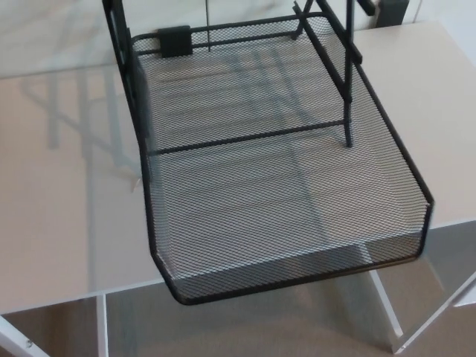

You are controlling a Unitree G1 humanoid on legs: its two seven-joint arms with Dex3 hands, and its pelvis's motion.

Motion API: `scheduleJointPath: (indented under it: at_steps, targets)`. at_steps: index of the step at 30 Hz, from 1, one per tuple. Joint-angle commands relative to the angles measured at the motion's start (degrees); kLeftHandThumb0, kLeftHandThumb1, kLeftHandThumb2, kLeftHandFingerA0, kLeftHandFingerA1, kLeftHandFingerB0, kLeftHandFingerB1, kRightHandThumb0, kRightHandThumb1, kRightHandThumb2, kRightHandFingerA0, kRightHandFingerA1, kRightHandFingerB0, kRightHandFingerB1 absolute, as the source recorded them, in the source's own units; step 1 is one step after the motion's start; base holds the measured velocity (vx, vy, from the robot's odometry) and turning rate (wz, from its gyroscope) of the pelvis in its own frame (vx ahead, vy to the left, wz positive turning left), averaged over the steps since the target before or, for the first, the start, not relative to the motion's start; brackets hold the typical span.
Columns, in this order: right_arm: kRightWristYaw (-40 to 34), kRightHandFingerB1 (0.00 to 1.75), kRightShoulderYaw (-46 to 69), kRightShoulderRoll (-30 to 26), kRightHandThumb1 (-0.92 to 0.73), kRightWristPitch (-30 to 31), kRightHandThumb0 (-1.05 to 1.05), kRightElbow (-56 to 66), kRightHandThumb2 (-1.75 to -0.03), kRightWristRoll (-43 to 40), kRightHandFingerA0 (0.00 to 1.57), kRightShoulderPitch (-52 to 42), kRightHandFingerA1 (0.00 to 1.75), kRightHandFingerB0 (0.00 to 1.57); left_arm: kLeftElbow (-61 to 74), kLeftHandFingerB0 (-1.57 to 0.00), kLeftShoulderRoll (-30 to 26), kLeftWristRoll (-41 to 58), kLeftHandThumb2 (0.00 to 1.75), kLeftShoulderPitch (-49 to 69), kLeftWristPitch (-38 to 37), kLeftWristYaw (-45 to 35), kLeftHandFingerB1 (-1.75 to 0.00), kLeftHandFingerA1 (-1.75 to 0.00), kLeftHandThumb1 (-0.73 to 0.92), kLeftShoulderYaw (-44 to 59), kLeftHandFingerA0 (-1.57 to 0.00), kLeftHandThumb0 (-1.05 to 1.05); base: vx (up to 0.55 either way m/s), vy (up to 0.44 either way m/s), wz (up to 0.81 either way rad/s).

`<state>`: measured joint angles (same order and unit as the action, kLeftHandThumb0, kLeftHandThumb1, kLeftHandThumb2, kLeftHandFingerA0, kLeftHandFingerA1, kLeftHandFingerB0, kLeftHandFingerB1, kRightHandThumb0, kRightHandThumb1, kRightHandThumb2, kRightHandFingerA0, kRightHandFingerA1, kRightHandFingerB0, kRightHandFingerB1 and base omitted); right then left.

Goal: The robot walk towards a table in front and then pushes a layer of a file tray back to its original position using its right hand

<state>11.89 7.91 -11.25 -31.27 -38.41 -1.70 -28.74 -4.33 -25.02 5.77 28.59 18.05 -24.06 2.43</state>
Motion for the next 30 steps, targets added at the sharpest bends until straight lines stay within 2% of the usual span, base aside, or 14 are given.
scheduleJointPath:
  at_steps: [1,3,5,6,7,11,12,13,17,18,19,23,24,30]
  targets:
    - [0.6,0.49,0.3,-0.6,-0.29,0.1,-0.77,-0.4,-0.6,-0.6,0.92,-0.1,0.5,0.94,1.2,-0.29,-0.4,-0.3,0.58,0.9,-0.8,-0.8,-0.34,-0.45,0.62,0.2,-0.36,-0.29,0.0,0.0,0.0]
    - [0.4,0.52,0.4,-0.4,-0.34,-0.7,-0.78,-1.3,-0.52,-0.6,0.92,0.2,0.53,0.92,1.8,-0.29,-0.4,-0.3,0.58,1.2,-0.3,-0.7,-0.34,-0.45,0.62,0.4,-0.37,-0.28,0.0,0.0,0.0]
    - [0.4,0.49,0.4,-0.6,-0.3,-1.3,-0.79,-1.7,-0.6,-0.5,0.92,0.2,0.5,0.94,1.3,-0.29,-0.3,-0.3,0.58,1.1,-0.9,-0.9,-0.34,-0.45,0.62,0.3,-0.36,-0.28,0.0,0.0,0.0]
    - [0.6,0.48,0.4,-0.6,-0.29,-0.8,-0.79,-1.0,-0.6,-0.7,0.92,0.0,0.5,0.94,0.7,-0.17,-0.4,-0.1,0.87,1.0,-1.7,-1.4,-0.49,-0.56,0.44,0.3,-0.27,-0.24,0.0,0.0,0.0]
    - [0.5,0.49,0.3,-0.6,-0.29,-0.2,-0.79,-0.1,-0.6,-0.6,0.92,-0.3,0.5,0.94,0.6,-0.17,-0.4,-0.2,0.87,0.9,-1.7,-1.5,-0.48,-0.56,0.44,0.3,-0.27,-0.24,0.0,0.0,0.0]
    - [-0.9,0.52,0.2,-0.5,-0.36,0.1,-0.81,0.4,-0.52,0.4,0.91,0.2,0.54,0.92,1.4,-0.16,-0.5,-0.2,0.87,0.2,-1.0,-1.5,-0.48,-0.57,0.43,0.3,-0.29,-0.26,0.0,0.0,0.0]
    - [-1.7,0.5,0.0,-0.5,-0.31,-0.1,-0.83,1.2,-0.62,1.1,0.91,0.0,0.52,0.94,1.4,-0.27,-0.5,-0.4,0.58,-0.1,-1.0,-1.4,-0.34,-0.44,0.62,0.3,-0.36,-0.29,0.0,0.0,0.0]
    - [-2.8,0.52,-0.4,-0.1,-0.35,-1.5,-0.88,3.3,-0.65,2.2,0.9,-1.2,0.54,0.92,1.8,-0.14,-0.5,-0.3,0.87,-0.2,-0.5,-1.3,-0.48,-0.55,0.44,0.4,-0.26,-0.25,0.0,0.0,0.0]
    - [-0.6,0.5,-0.9,3.0,-0.31,0.4,-0.77,13.6,-0.61,-2.0,0.89,-6.5,0.51,0.92,5.0,-0.16,0.8,0.2,0.89,1.7,-0.1,-0.2,-0.49,-0.58,0.45,1.0,-0.33,-0.22,0.0,0.0,0.0]
    - [1.2,0.49,-1.7,3.9,-0.3,-0.8,-0.76,17.5,-0.61,-3.9,0.86,-8.1,0.5,0.88,6.9,-0.16,1.1,-0.3,0.88,2.6,-0.3,0.5,-0.48,-0.57,0.45,0.9,-0.31,-0.23,0.0,0.0,0.0]
    - [2.2,0.49,-2.2,4.2,-0.32,-1.5,-0.76,20.4,-0.61,-4.7,0.85,-9.4,0.5,0.87,8.3,-0.29,1.2,-1.0,0.59,3.1,-0.7,1.0,-0.34,-0.43,0.63,0.5,-0.38,-0.28,0.0,0.0,0.0]
    - [4.0,0.49,-4.3,4.8,-0.32,1.1,-0.71,32.7,-0.6,-7.9,0.84,-15.3,0.49,0.87,11.7,-0.3,2.0,-2.9,0.59,4.3,-1.7,2.2,-0.34,-0.42,0.63,-1.1,-0.34,-0.27,0.0,0.0,0.0]
    - [4.8,0.47,-5.4,4.6,-0.39,-1.4,-0.68,35.9,-0.53,-8.1,0.81,-18.0,0.48,0.83,13.3,-0.27,2.5,-2.6,0.67,5.4,-1.7,2.1,-0.38,-0.45,0.61,-1.6,-0.29,-0.35,0.0,0.0,0.0]
    - [6.4,0.45,-9.5,2.6,-0.4,-0.9,-0.62,52.8,-0.53,-10.6,0.77,-27.5,0.46,0.77,15.4,-0.29,3.6,-3.9,0.59,6.0,-3.0,2.7,-0.34,-0.44,0.64,-4.0,-0.33,-0.28,0.0,0.0,0.0]
